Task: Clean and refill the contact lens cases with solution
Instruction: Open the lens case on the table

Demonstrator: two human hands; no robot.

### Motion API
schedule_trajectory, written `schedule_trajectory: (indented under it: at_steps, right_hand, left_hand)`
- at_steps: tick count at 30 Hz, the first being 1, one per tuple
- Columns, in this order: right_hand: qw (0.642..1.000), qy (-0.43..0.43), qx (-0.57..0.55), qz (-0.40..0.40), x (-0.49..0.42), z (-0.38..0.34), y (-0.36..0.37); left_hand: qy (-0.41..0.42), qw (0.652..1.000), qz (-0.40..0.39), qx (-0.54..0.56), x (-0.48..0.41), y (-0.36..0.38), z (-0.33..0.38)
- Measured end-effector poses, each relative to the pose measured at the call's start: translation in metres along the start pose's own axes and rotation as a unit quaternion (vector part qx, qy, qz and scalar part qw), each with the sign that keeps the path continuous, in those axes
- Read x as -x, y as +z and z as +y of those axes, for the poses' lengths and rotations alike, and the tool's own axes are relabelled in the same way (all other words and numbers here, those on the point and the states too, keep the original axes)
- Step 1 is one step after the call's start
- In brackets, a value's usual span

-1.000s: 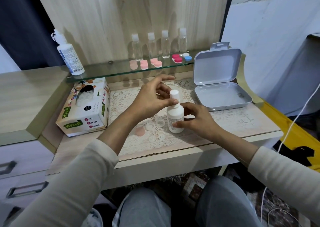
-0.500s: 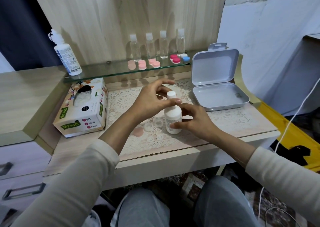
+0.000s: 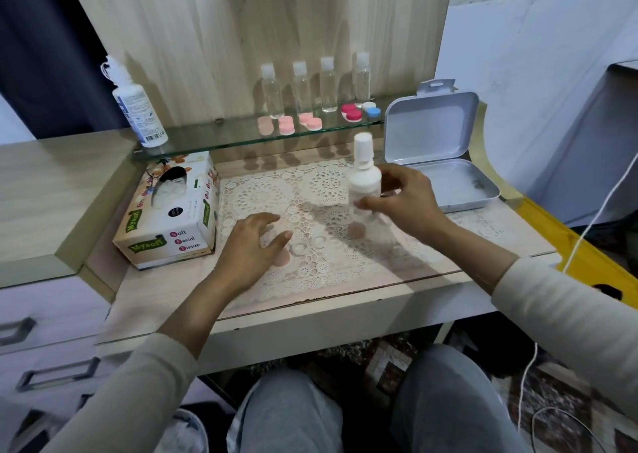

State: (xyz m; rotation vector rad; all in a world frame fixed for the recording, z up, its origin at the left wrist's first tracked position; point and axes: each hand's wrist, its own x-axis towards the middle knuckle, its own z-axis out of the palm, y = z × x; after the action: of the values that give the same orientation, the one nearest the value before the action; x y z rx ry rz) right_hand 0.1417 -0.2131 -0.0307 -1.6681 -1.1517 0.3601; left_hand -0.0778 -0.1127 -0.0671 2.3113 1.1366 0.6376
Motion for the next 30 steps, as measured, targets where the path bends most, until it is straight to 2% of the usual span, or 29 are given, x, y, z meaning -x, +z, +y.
schedule_trajectory:
  at_steps: [3, 7, 17, 25, 30]
  right_hand:
    - [0.998, 0.018, 0.009, 0.058, -0.021, 0.002, 0.002]
    - [0.991, 0.063, 0.049, 0.108, -0.047, 0.012, 0.011]
    - [0.980, 0.092, 0.113, 0.133, -0.070, 0.032, 0.021]
    - [0.982, 0.099, 0.104, 0.123, -0.068, 0.027, 0.016]
    - [0.975, 0.107, 0.121, 0.154, -0.057, 0.019, 0.009]
  left_hand:
    - [-0.004, 0.998, -0.028, -0.062, 0.006, 0.009, -0.017]
    - [0.011, 0.997, -0.020, -0.074, 0.008, 0.014, -0.024]
    - [0.031, 0.998, 0.000, -0.063, 0.008, 0.017, -0.028]
    - [0.032, 0.998, 0.002, -0.059, 0.008, 0.017, -0.027]
    - [0.028, 0.999, 0.010, -0.041, 0.008, 0.016, -0.026]
